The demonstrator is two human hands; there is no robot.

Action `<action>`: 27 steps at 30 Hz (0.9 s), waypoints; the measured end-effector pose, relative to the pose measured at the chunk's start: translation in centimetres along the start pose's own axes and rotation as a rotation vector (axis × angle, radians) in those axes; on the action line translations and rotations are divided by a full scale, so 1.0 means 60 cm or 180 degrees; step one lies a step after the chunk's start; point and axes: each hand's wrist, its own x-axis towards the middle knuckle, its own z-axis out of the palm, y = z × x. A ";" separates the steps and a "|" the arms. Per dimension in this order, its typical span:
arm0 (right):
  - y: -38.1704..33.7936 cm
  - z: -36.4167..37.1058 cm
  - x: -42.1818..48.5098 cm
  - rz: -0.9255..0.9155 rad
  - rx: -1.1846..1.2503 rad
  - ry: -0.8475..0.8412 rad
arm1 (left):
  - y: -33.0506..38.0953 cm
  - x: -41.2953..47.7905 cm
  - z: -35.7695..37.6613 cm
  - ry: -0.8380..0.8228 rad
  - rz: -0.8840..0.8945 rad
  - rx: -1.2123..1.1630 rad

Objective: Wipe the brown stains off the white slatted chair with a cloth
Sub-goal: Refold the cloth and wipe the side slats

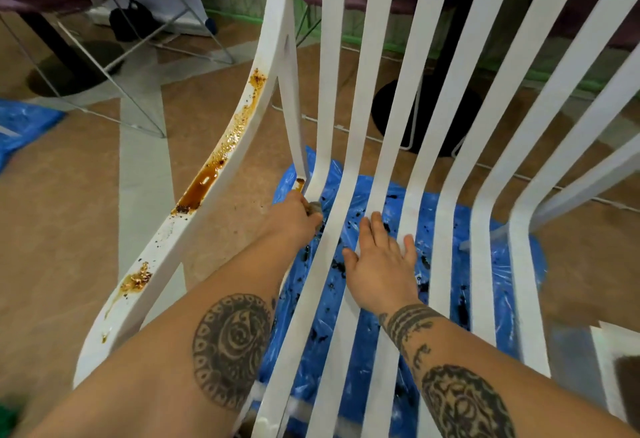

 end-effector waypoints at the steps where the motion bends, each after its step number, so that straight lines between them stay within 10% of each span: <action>1: -0.001 0.003 0.000 0.0003 -0.0035 0.0059 | 0.005 0.006 0.003 0.0039 0.0036 0.0165; 27: 0.003 -0.002 -0.001 -0.0010 0.0027 0.0125 | -0.025 -0.078 -0.035 -0.0423 -0.0314 0.0012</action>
